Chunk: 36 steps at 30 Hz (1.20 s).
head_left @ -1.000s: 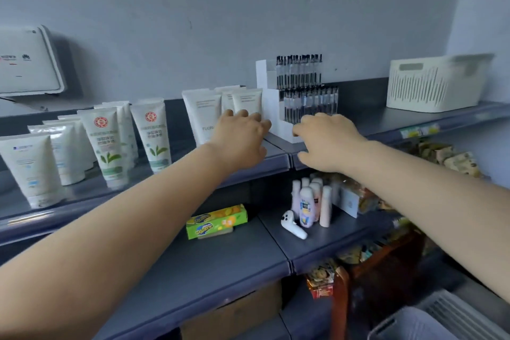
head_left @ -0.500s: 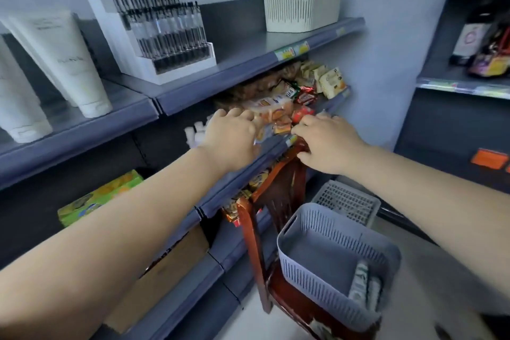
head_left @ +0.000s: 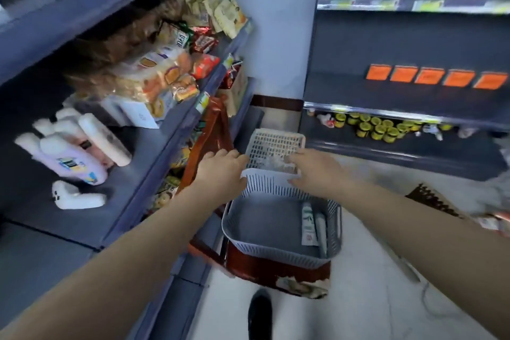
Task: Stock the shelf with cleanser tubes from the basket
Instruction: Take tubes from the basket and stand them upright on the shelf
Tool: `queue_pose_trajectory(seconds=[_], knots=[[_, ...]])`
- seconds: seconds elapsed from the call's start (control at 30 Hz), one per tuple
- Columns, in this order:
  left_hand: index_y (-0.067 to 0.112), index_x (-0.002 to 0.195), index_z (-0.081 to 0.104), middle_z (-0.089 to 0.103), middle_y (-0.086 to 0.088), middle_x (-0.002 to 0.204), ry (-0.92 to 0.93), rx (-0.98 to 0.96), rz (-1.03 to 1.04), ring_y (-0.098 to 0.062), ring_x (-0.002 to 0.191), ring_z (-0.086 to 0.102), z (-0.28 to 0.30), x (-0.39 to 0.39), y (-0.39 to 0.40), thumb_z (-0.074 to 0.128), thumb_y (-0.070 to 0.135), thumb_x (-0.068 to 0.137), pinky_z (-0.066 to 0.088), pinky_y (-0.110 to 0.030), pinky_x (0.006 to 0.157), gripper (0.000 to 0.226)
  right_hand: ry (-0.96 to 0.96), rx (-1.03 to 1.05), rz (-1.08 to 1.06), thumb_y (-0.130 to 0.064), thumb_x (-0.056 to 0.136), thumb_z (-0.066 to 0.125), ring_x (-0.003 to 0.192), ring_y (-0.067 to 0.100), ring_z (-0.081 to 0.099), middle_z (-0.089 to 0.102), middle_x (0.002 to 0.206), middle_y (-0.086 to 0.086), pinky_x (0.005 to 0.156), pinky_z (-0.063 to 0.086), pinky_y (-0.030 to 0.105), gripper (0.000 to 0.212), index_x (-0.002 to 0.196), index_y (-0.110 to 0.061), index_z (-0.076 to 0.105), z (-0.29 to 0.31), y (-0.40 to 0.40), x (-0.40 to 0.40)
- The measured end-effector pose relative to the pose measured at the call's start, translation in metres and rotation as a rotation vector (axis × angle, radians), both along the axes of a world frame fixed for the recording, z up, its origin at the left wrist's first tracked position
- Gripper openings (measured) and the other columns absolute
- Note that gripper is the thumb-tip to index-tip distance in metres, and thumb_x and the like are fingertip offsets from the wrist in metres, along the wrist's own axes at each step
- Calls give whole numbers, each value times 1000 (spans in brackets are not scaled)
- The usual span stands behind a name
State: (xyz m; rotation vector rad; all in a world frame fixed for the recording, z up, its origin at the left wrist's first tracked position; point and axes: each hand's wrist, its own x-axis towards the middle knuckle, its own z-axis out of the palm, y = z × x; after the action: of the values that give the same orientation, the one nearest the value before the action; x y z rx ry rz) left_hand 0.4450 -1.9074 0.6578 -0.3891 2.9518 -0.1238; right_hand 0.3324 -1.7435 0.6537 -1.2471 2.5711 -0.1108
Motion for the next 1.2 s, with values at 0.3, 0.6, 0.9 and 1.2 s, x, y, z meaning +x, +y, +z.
queue_pose_trajectory(seconds=[0.3, 0.6, 0.9, 1.2], knots=[[18, 120, 49, 54, -1, 119, -165, 161, -173, -25, 109, 51, -108, -60, -17, 44, 32, 92, 39, -36, 76, 32, -303, 111, -349, -30, 85, 58, 112, 29, 53, 52, 126, 9, 90, 46, 36, 42, 123, -13, 52, -117, 12, -34], [20, 132, 43, 49, -2, 132, -447, 402, -135, -24, 118, 48, -261, -91, 15, 44, 38, 93, 43, -39, 94, 43, -501, 289, -563, -24, 85, 57, 112, 33, 56, 52, 127, 14, 90, 50, 40, 50, 130, -10, 42, -274, 32, -41], [24, 127, 51, 54, -2, 131, -553, 715, 45, -21, 117, 53, -390, -108, 58, 47, 32, 91, 44, -29, 88, 37, -580, 360, -677, -13, 91, 47, 125, 34, 43, 40, 136, 22, 100, 38, 32, 44, 134, -4, 39, -388, 46, -41], [2, 120, 51, 58, -19, 121, -480, 1208, 517, -31, 113, 56, -466, -132, 96, 52, -1, 82, 45, -39, 100, 38, -613, 203, -776, -13, 88, 50, 122, 29, 47, 45, 132, 17, 98, 39, 32, 43, 129, -6, 37, -436, 35, -40]])
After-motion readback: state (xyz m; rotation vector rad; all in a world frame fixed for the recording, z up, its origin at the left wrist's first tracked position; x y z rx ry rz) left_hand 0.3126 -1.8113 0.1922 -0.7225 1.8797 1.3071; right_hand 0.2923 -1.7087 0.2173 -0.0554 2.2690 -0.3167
